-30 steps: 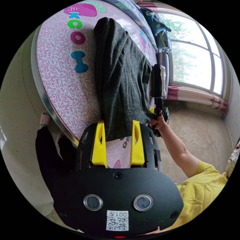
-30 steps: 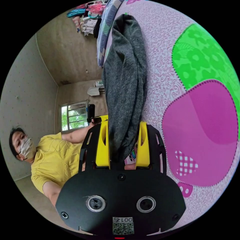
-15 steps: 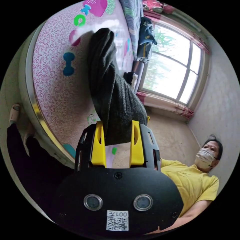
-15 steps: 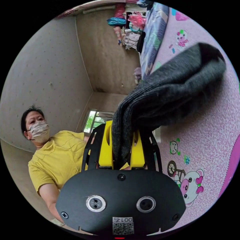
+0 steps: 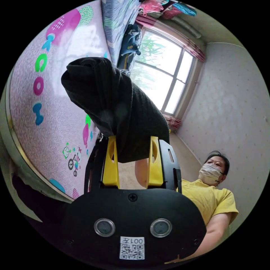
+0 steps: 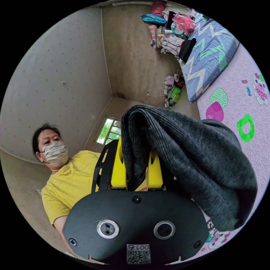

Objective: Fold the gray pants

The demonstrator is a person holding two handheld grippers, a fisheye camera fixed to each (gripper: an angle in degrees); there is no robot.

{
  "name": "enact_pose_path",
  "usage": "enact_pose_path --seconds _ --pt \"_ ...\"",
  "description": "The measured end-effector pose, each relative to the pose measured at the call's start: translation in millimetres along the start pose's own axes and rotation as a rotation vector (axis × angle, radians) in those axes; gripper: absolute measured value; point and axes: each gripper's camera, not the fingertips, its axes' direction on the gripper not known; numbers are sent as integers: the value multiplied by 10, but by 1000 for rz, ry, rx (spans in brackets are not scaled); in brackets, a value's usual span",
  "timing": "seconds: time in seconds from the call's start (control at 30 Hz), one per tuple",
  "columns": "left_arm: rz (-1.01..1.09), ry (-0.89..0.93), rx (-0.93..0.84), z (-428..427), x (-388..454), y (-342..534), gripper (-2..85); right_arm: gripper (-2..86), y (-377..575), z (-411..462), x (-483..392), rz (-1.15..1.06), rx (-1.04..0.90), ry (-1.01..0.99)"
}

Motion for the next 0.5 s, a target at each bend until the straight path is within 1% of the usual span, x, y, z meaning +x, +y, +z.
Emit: enact_pose_path --seconds 0.17,0.3,0.4,0.5 --pt "66 84 52 -841 710 -218 109 119 -295 614 181 -4 61 -42" --pt "144 111 20 -1665 1537 -489 103 120 -467 1203 415 -16 95 -126" --pt "226 87 5 -2211 2293 -655 81 118 -602 1692 640 -19 106 -197" --pt "328 -16 33 -2728 3114 -723 44 112 -764 2084 848 -33 111 -245"
